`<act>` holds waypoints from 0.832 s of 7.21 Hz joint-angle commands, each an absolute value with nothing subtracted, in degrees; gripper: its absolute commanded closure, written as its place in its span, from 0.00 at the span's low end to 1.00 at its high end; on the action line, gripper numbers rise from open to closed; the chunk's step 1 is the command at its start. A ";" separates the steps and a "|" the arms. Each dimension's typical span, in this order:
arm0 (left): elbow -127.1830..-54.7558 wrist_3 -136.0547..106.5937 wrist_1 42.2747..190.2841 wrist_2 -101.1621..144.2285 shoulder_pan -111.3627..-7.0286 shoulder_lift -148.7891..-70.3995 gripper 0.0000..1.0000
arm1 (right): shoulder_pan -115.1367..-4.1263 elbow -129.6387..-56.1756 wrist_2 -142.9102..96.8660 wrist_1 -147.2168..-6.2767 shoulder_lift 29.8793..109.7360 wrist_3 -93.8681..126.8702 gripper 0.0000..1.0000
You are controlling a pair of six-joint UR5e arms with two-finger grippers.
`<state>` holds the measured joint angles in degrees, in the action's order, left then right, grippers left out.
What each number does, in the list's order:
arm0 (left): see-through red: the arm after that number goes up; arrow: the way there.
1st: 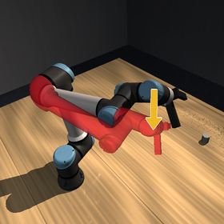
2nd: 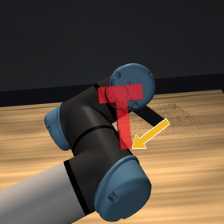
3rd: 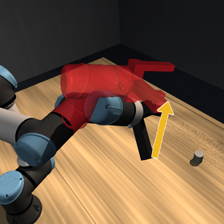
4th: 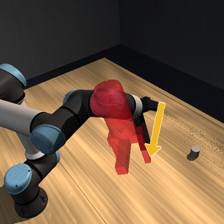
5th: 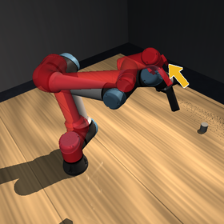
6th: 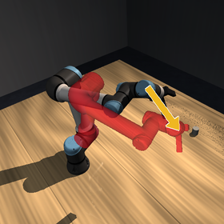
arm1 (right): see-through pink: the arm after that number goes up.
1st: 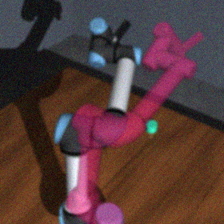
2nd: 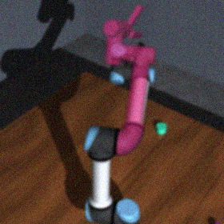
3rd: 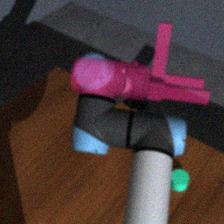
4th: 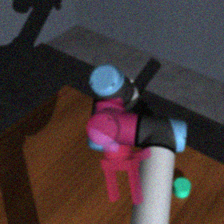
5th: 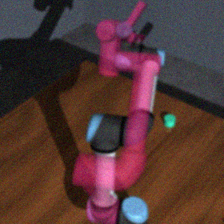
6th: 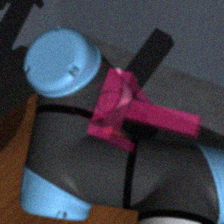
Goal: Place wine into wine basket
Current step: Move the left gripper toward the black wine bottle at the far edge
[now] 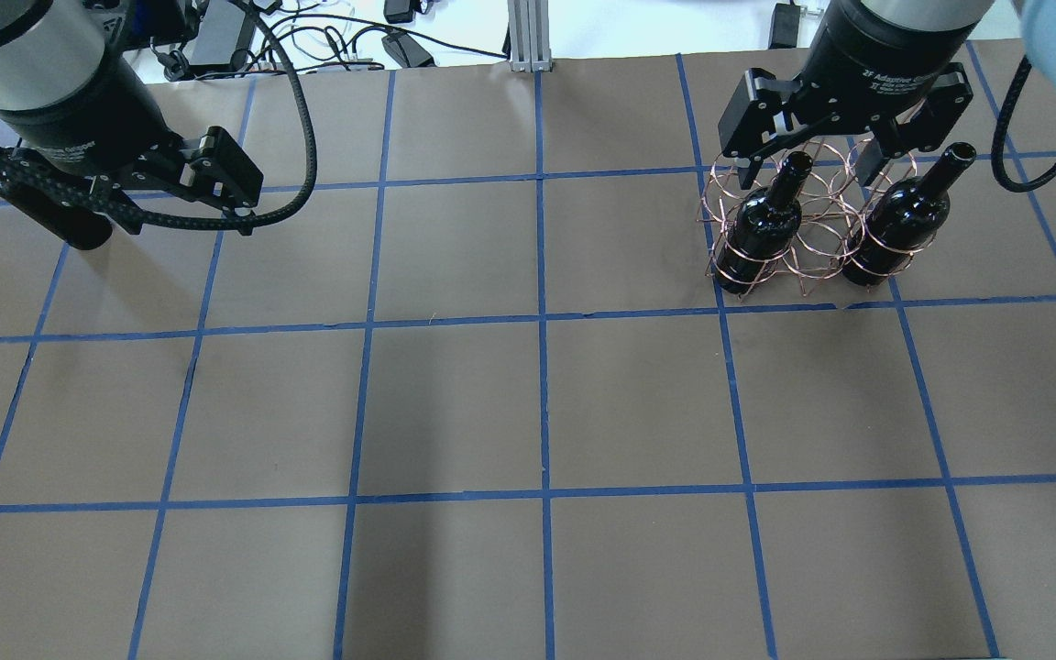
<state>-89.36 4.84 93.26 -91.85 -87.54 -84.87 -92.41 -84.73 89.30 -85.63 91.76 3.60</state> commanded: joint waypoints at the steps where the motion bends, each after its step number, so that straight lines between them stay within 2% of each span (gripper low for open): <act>1: -89.38 4.83 93.43 -91.93 -87.45 -84.47 0.00 | -92.37 -84.73 89.30 -85.52 91.76 3.60 0.00; 6: -89.30 4.83 93.78 -92.02 -86.84 -84.55 0.00 | -92.37 -84.73 89.30 -85.52 91.85 3.60 0.00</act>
